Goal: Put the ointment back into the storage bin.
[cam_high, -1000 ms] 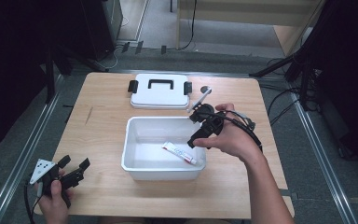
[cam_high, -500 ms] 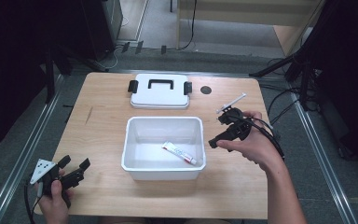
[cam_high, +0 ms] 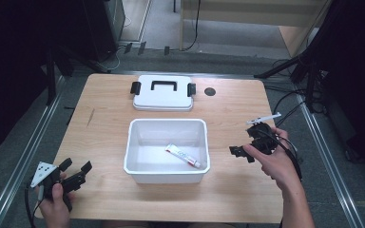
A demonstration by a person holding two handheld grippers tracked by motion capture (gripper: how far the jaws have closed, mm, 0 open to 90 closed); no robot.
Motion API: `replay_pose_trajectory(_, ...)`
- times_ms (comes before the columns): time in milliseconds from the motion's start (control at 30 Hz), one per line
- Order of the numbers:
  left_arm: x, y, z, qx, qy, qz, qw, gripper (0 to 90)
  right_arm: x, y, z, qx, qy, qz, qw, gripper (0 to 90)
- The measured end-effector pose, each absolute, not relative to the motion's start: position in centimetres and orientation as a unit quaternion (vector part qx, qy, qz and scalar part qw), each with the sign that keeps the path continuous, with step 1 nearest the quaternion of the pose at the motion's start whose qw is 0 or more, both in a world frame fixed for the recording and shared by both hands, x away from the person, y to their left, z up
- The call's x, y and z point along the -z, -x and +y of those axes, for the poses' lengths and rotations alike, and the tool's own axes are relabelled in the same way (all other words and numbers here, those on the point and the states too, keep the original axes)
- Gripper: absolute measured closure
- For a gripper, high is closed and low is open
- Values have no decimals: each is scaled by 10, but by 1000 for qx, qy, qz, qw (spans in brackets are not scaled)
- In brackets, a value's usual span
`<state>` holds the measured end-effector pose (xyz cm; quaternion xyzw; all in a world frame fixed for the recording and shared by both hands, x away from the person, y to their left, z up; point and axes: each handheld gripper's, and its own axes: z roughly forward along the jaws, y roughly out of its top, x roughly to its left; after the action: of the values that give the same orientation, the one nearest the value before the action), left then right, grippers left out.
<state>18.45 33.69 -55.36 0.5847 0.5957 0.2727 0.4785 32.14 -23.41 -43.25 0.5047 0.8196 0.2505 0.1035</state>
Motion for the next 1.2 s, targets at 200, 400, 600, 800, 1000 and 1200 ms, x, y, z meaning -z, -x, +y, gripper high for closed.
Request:
replay_pose_trajectory(200,554,-184,337,-272,-586,595,477,167,455,-309,-254,-289,-520,792,136,0)
replay_pose_trajectory(400,554,-184,337,-272,-586,595,477,167,480,-293,-268,-322,-528,769,160,0)
replay_pose_trajectory(600,553,-184,337,-272,-587,595,477,167,505,-276,-286,-369,-535,738,181,0)
replay_pose_trajectory(800,554,-184,337,-272,-585,596,478,167,528,-262,-308,-400,-551,709,182,0)
replay_pose_trajectory(1000,554,-184,337,-273,-586,595,477,167,539,-249,-326,-422,-562,685,194,0)
replay_pose_trajectory(1200,553,-184,337,-272,-586,596,477,167,548,-242,-333,-437,-554,679,201,4)
